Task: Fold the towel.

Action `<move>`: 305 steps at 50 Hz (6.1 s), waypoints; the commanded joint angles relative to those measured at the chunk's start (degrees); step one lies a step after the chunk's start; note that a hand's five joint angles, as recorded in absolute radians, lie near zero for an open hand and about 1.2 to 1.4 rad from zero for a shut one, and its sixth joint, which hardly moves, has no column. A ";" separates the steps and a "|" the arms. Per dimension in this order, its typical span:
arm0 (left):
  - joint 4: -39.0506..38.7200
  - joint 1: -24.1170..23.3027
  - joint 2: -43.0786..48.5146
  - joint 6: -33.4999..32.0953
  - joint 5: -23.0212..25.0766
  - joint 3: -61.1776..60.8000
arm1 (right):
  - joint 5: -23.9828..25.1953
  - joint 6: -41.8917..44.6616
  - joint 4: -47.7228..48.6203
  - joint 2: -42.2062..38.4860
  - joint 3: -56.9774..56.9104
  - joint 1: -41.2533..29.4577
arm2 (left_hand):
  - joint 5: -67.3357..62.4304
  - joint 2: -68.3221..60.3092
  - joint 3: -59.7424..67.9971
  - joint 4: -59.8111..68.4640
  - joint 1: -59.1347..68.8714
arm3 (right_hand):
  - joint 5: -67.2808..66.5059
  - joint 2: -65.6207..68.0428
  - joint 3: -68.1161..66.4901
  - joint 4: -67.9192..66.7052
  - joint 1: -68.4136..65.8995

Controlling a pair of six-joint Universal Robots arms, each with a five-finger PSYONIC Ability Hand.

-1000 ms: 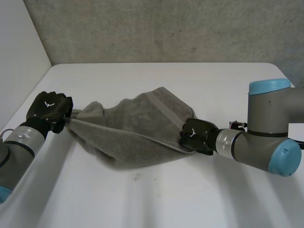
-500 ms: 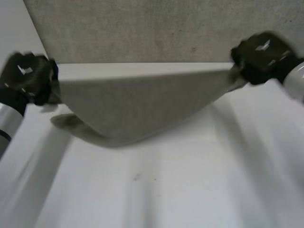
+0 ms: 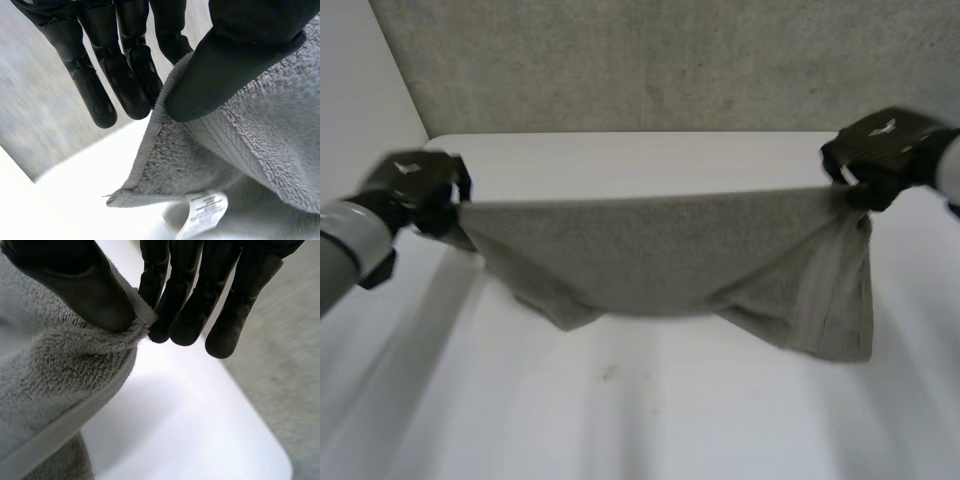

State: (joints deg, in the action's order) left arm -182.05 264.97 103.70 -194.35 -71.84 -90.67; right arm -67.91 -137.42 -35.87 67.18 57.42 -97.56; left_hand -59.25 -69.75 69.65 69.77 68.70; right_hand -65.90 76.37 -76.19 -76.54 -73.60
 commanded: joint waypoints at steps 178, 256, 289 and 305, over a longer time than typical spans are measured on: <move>-12.37 -3.05 15.66 6.79 -6.65 17.81 | -7.59 -8.13 21.55 -9.96 -0.67 -3.16 | -10.75 -10.25 10.35 10.23 11.30 | 42.82 -43.29 43.11 43.46 40.52; -13.14 -5.87 -34.10 -2.70 7.15 -14.18 | 13.33 -39.95 18.39 -22.13 -35.75 -20.06 | -10.75 -10.25 10.35 10.23 11.30 | -4.10 3.63 -3.81 -3.46 -6.40; -20.54 -2.96 -21.96 0.37 7.42 -20.16 | 1.46 -11.38 7.92 -1.70 14.65 -32.26 | -10.75 -10.25 10.35 10.23 11.30 | 65.90 -66.37 66.19 66.54 63.60; -20.45 -3.40 -22.75 0.73 7.06 -21.13 | -0.91 -13.75 13.55 -0.20 21.24 -14.15 | -10.75 -10.25 10.35 10.23 11.30 | 65.90 -66.37 66.19 66.54 63.60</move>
State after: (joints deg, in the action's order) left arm -202.59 261.87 81.32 -193.74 -64.65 -111.61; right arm -69.37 -152.97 -22.74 66.98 74.58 -114.47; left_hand -59.21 -69.79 69.70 69.79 69.98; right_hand -3.33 13.76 -13.89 -14.70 -13.33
